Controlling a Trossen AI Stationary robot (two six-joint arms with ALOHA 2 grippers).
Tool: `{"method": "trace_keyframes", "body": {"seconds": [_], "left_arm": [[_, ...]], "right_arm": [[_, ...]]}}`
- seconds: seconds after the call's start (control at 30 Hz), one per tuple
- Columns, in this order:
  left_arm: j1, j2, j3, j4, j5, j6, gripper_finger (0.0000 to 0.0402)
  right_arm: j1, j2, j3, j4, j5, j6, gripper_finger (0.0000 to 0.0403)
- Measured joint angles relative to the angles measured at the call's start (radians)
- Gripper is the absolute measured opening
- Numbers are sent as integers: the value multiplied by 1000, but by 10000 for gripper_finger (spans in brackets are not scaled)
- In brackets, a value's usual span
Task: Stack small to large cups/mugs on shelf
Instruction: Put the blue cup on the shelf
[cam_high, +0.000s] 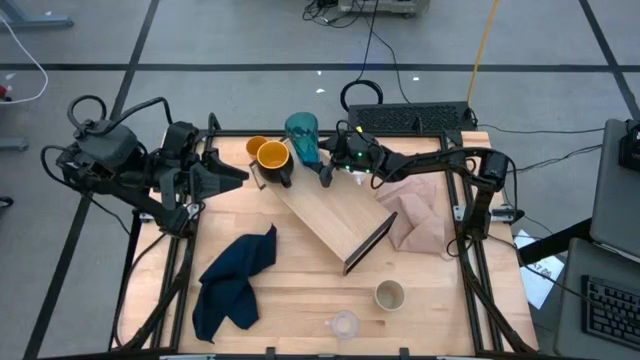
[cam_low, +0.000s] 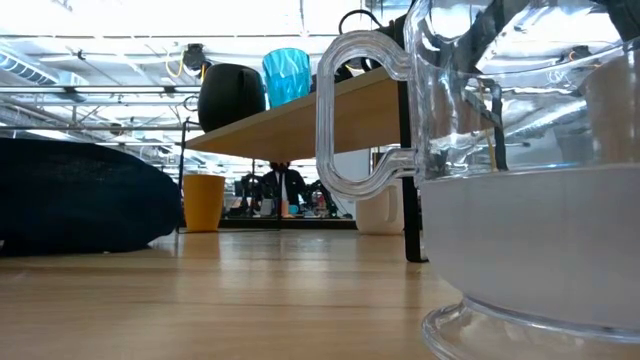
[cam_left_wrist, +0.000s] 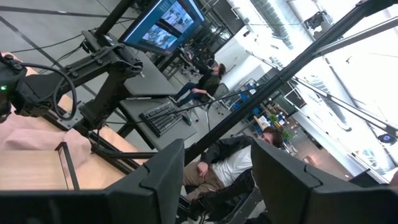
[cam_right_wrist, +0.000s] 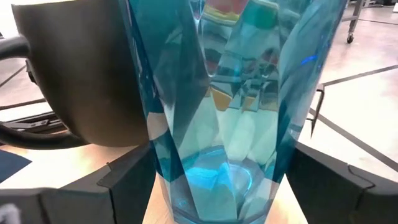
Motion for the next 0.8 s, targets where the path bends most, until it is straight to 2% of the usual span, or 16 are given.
{"method": "trace_keyframes", "body": {"seconds": [0.8], "left_arm": [[0, 0, 0, 0, 2, -6, 186]], "right_arm": [[5, 1, 0, 4, -1, -23, 318]]}}
